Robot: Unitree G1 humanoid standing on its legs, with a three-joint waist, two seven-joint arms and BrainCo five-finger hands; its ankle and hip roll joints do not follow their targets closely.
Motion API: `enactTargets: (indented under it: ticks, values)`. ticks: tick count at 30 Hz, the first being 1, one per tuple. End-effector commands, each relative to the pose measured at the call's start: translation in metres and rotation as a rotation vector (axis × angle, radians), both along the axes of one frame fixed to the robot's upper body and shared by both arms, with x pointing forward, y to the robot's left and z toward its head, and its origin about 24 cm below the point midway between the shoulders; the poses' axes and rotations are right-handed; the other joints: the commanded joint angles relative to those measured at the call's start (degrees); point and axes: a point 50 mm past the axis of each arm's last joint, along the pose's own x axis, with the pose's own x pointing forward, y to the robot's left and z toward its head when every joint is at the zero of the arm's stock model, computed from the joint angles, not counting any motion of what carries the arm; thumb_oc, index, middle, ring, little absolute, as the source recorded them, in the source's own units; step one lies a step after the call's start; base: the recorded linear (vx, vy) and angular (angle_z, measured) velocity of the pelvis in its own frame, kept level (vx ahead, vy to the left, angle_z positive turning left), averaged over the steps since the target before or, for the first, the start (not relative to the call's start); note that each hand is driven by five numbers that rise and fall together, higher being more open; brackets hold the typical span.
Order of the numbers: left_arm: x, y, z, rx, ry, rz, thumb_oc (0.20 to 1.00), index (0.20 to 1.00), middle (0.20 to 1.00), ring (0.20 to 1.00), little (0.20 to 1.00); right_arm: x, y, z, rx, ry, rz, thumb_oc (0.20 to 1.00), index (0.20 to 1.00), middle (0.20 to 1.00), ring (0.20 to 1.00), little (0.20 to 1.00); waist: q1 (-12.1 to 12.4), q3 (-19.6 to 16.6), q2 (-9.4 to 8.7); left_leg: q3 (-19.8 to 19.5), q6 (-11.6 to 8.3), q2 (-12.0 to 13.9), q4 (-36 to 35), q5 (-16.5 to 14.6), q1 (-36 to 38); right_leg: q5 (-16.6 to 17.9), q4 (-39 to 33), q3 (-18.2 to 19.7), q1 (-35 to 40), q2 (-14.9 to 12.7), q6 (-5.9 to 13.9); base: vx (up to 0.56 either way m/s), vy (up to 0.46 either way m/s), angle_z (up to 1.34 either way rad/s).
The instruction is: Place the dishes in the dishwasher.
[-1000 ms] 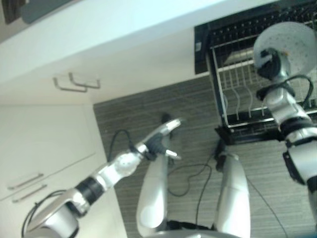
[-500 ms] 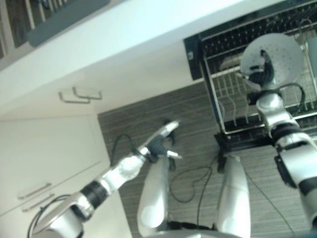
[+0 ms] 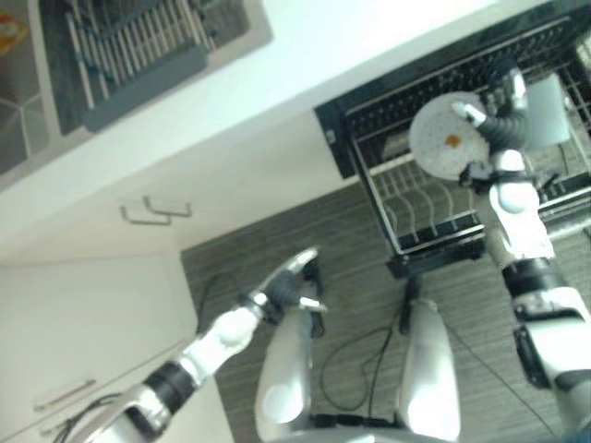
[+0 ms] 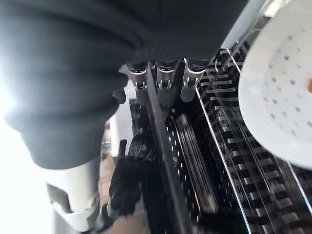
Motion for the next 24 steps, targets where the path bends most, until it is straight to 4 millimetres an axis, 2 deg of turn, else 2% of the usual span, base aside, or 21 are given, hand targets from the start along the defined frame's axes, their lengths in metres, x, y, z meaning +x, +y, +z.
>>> enactTargets:
  ticks: [1, 4, 5, 7, 11, 13, 14, 17, 18, 19, 23, 24]
  values:
    - [0.002, 0.001, -0.012, 0.062, 0.065, 0.009, 1.0, 1.0, 1.0, 1.0, 1.0, -0.007, 0.002, 0.022, 0.154, -0.129, 0.093, 1.0, 1.0, 1.0, 1.0, 1.0, -1.2, -0.4, -2.75, 0.5, -0.28, 1.2, 6.5, -11.1, 5.4, 2.1, -4.9, -3.3, 2.4, 3.3, -2.88, 0.05, -0.029, -0.17]
    - [-0.002, 0.009, -0.035, 0.118, 0.171, 0.069, 1.0, 1.0, 1.0, 1.0, 1.0, -0.027, -0.002, 0.008, 0.212, -0.15, 0.101, 1.0, 1.0, 1.0, 1.0, 1.0, -3.3, -0.7, -4.34, 1.7, -0.52, 2.0, 6.6, -11.8, 10.5, 2.3, -7.2, -3.0, 7.9, 3.5, -2.92, 0.07, -0.04, -0.19]
    - [-0.006, 0.012, -0.045, 0.143, 0.217, 0.092, 1.0, 1.0, 1.0, 1.0, 1.0, -0.037, -0.006, -0.003, 0.221, -0.134, 0.089, 1.0, 1.0, 1.0, 1.0, 1.0, -4.1, -2.3, -5.09, 2.4, -0.67, 2.3, 6.0, -12.0, 12.5, 2.7, -9.2, -3.0, 10.3, 3.6, -2.82, 0.17, -0.085, -0.18]
    - [-0.018, 0.017, -0.064, 0.175, 0.307, 0.131, 1.0, 1.0, 1.0, 1.0, 1.0, -0.057, -0.02, -0.019, 0.233, -0.132, 0.058, 1.0, 1.0, 1.0, 1.0, 1.0, -5.6, -5.0, -6.34, 3.7, -0.88, 2.7, 4.8, -12.3, 15.7, 3.4, -12.5, -2.8, 13.9, 3.8, -2.52, 0.19, -0.093, -0.12]
    - [-0.039, 0.032, -0.093, 0.206, 0.47, 0.217, 1.0, 1.0, 1.0, 1.0, 1.0, -0.089, -0.052, -0.03, 0.287, -0.198, -0.06, 1.0, 1.0, 1.0, 1.0, 1.0, -7.9, -9.4, -7.87, 5.5, -1.15, 3.0, 2.2, -12.5, 20.4, 4.2, -17.0, -1.9, 19.0, 4.4, -1.87, 0.17, -0.084, -0.2]
    - [-0.054, 0.042, -0.108, 0.209, 0.569, 0.278, 1.0, 1.0, 1.0, 1.0, 1.0, -0.109, -0.079, -0.037, 0.359, -0.23, -0.202, 1.0, 1.0, 1.0, 1.0, 1.0, -9.3, -12.0, -8.31, 6.8, -1.43, 3.2, 0.7, -12.6, 23.0, 4.6, -19.1, -1.9, 21.7, 4.5, -1.27, 0.15, -0.086, -0.12]
    - [-0.058, 0.044, -0.111, 0.205, 0.597, 0.291, 1.0, 1.0, 1.0, 1.0, 1.0, -0.113, -0.086, -0.042, 0.374, -0.213, -0.248, 1.0, 1.0, 1.0, 1.0, 1.0, -9.5, -12.7, -8.34, 7.1, -1.51, 3.2, 0.2, -12.6, 23.6, 4.7, -19.6, -1.9, 22.3, 4.6, -1.12, 0.14, -0.066, -0.11]
    - [-0.087, 0.053, -0.132, 0.157, 0.768, 0.396, 1.0, 1.0, 1.0, 1.0, 1.0, -0.134, -0.122, -0.077, 0.5, -0.112, -0.443, 1.0, 1.0, 1.0, 1.0, 1.0, -10.2, -15.6, -8.23, 7.9, -1.59, 3.1, -1.3, -12.6, 26.5, 4.4, -20.6, -1.8, 25.0, 4.8, -1.05, 0.15, -0.07, -0.08]
    - [-0.087, 0.053, -0.132, 0.157, 0.768, 0.396, 1.0, 1.0, 1.0, 1.0, 1.0, -0.134, -0.122, -0.077, 0.5, -0.112, -0.443, 1.0, 1.0, 1.0, 1.0, 1.0, -10.2, -15.6, -8.23, 7.9, -1.59, 3.1, -1.3, -12.6, 26.5, 4.4, -20.6, -1.8, 25.0, 4.8, -1.05, 0.14, -0.099, -0.06]
    - [-0.101, 0.06, -0.139, 0.127, 0.846, 0.449, 1.0, 1.0, 1.0, 1.0, 1.0, -0.145, -0.135, -0.1, 0.569, -0.049, -0.522, 1.0, 1.0, 1.0, 1.0, 1.0, -10.3, -16.4, -8.07, 8.2, -1.56, 3.0, -1.8, -12.8, 27.7, 3.9, -20.5, -2.2, 26.2, 4.9, -1.14, 0.11, -0.084, -0.09]
    - [-0.109, 0.06, -0.143, 0.14, 0.881, 0.43, 1.0, 1.0, 1.0, 1.0, 1.0, -0.161, -0.143, -0.151, 0.768, 0.105, -0.601, 1.0, 1.0, 1.0, 1.0, 1.0, -10.1, -16.5, -7.05, 7.9, -1.43, 2.6, -1.6, -13.3, 28.9, 2.9, -20.1, -3.1, 27.7, 4.6, -1.57, 0.09, -0.041, 0.08]
    - [-0.108, 0.058, -0.142, 0.126, 0.871, 0.418, 1.0, 1.0, 1.0, 1.0, 1.0, -0.164, -0.141, -0.169, 0.851, 0.158, -0.608, 1.0, 1.0, 1.0, 1.0, 1.0, -9.8, -16.3, -6.61, 7.6, -1.36, 2.3, -1.4, -13.5, 29.2, 2.7, -19.8, -3.5, 28.1, 4.4, -1.72, 0.08, 0.0, 0.02]
